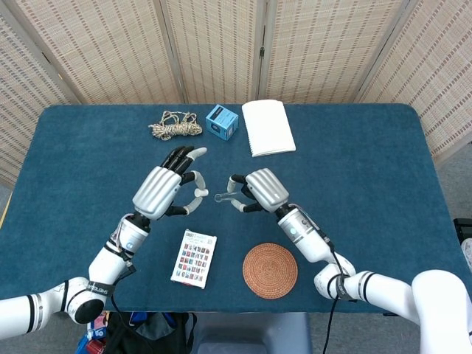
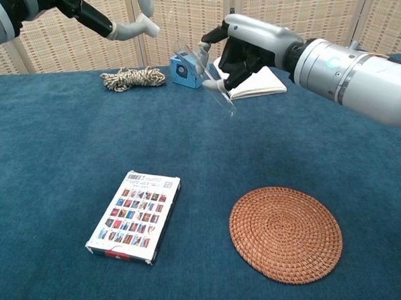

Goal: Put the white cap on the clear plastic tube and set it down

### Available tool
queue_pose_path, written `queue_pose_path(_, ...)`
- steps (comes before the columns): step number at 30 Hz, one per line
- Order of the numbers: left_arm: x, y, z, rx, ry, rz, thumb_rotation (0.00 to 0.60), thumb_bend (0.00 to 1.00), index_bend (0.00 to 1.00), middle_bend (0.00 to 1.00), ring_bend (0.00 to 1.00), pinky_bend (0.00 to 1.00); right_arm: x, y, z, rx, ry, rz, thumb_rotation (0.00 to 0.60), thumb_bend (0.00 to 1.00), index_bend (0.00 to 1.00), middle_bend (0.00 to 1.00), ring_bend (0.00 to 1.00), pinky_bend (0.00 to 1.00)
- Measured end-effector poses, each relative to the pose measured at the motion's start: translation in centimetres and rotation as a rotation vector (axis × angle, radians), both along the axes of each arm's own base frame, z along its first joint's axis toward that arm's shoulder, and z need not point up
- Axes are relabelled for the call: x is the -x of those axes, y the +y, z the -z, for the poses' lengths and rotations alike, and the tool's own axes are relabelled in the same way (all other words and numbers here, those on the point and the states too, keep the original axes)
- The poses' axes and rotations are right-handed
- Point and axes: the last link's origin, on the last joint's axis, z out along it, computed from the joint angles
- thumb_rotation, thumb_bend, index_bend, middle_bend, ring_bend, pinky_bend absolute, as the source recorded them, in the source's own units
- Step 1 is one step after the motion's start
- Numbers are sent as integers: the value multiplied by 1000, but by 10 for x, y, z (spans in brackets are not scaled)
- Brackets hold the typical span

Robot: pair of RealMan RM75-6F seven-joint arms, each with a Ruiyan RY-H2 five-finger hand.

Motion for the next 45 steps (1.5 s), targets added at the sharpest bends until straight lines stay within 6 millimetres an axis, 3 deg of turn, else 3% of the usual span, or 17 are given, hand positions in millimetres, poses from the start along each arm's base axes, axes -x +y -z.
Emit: queue_pose_path(45, -8, -2, 16, 5, 73, 29, 600, 383, 546, 47, 0, 0, -17, -2, 9, -16, -11, -8, 600, 773, 880, 1000, 1000, 1000)
